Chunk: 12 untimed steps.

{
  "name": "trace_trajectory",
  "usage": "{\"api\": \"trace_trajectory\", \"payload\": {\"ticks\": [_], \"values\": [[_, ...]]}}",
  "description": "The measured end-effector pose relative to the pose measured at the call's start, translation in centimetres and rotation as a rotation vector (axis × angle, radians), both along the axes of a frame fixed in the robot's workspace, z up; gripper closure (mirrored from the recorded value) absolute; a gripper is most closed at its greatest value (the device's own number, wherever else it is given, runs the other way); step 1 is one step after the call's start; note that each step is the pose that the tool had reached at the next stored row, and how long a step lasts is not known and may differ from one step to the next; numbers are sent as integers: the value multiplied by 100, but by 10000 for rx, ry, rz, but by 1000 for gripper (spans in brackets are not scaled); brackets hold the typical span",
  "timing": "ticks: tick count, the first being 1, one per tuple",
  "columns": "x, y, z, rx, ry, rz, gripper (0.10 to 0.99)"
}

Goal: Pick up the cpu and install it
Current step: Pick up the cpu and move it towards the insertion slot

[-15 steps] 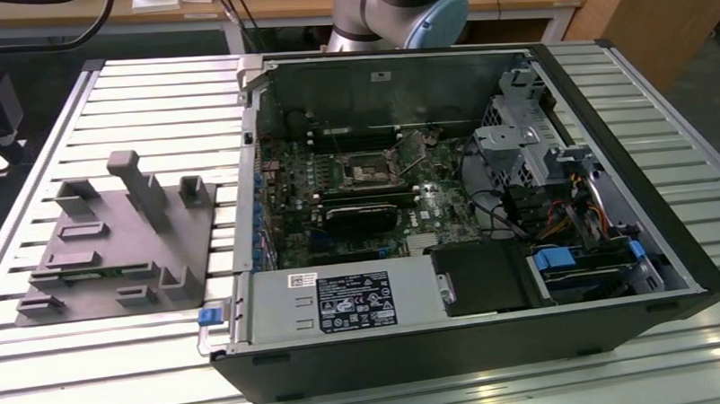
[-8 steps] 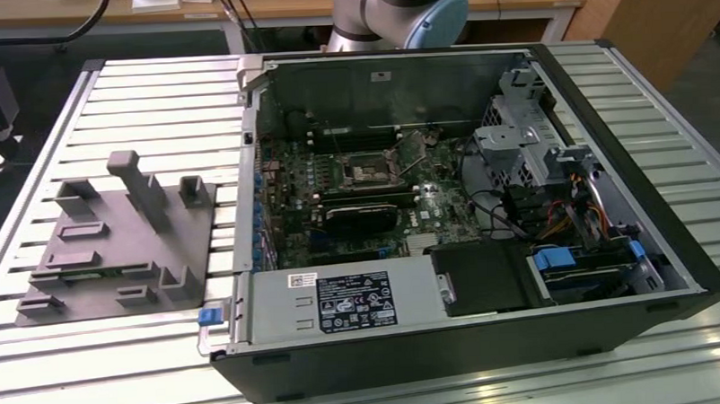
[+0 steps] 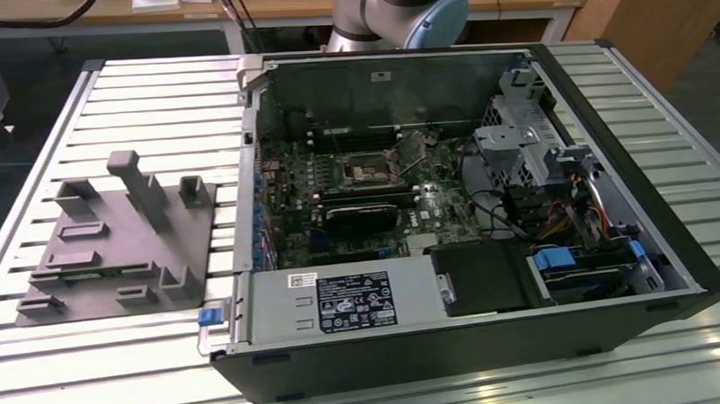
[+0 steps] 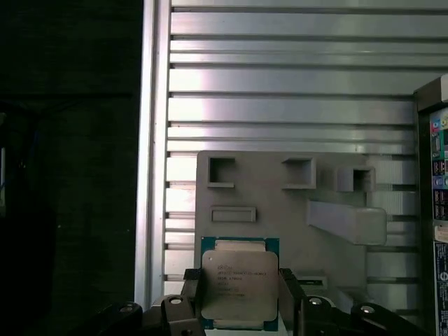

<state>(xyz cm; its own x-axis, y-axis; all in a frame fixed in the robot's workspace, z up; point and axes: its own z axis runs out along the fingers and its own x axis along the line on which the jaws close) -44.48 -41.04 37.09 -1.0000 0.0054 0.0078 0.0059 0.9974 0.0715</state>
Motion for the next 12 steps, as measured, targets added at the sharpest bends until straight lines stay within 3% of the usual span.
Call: {"api": "trace_trajectory", "payload": {"ticks": [12], "values": [[0, 0, 274, 0, 0, 0, 561]]}}
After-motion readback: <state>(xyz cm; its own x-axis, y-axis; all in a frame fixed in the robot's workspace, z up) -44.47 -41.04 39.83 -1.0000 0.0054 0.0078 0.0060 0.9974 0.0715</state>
